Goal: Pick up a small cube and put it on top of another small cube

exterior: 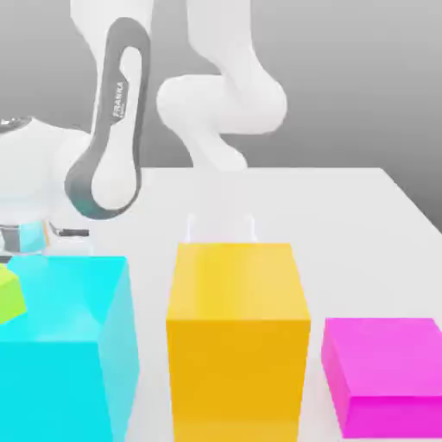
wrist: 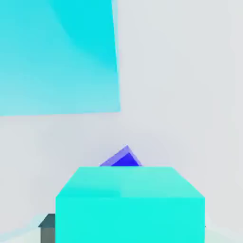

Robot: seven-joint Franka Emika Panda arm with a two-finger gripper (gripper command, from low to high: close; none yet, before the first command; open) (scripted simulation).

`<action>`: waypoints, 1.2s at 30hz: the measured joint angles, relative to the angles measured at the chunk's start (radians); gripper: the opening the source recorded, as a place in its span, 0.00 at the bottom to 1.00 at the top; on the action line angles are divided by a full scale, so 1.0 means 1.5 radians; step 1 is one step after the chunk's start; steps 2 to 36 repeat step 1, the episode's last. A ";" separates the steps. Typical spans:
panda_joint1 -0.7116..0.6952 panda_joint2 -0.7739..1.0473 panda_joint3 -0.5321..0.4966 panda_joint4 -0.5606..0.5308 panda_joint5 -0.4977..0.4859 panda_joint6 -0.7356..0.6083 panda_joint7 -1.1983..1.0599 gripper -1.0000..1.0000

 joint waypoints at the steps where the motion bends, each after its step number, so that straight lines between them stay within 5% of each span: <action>1: 0.000 0.000 0.000 0.000 0.000 0.000 0.000 1.00; 36: 0.000 0.000 0.000 0.000 0.000 0.000 0.000 1.00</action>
